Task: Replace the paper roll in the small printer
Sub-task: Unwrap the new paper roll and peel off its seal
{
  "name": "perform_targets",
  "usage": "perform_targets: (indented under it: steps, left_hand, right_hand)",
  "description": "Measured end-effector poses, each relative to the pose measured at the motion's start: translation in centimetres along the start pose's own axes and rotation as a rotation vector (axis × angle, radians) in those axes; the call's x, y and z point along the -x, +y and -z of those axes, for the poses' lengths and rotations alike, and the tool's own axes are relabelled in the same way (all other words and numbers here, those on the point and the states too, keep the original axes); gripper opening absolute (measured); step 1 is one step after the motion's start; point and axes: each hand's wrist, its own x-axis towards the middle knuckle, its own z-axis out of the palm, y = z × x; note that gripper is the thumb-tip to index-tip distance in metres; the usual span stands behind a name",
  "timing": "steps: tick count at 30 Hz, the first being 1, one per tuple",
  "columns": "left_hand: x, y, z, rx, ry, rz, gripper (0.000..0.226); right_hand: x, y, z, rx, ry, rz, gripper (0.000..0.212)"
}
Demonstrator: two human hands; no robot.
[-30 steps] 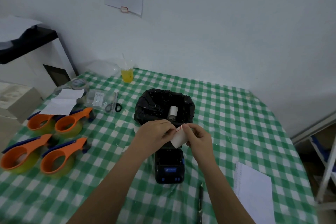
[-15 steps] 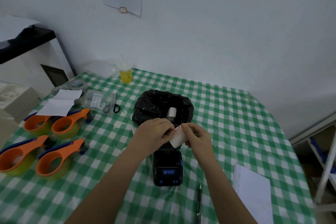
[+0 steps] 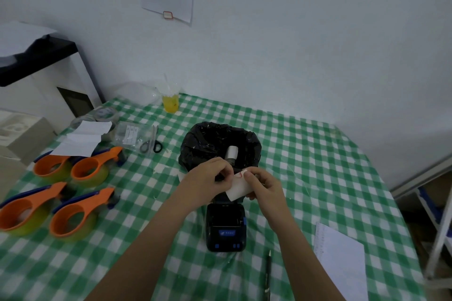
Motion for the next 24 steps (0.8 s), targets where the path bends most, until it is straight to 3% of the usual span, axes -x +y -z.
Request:
perform_targets:
  steps: [5,15,24]
  left_hand:
    - [0.3,0.4,0.1,0.124,-0.034,0.033,0.003]
    - [-0.3,0.8,-0.2,0.056,0.043,-0.030,0.008]
    - [-0.5,0.5,-0.6,0.141,0.071,0.088,0.010]
  right_hand:
    - [-0.1,0.2,0.2,0.012,-0.001,-0.011,0.012]
    - [-0.4,0.1,0.3,-0.013,-0.044,-0.013,0.012]
    - [-0.8,1.0,0.6,0.012,-0.089,-0.049,0.015]
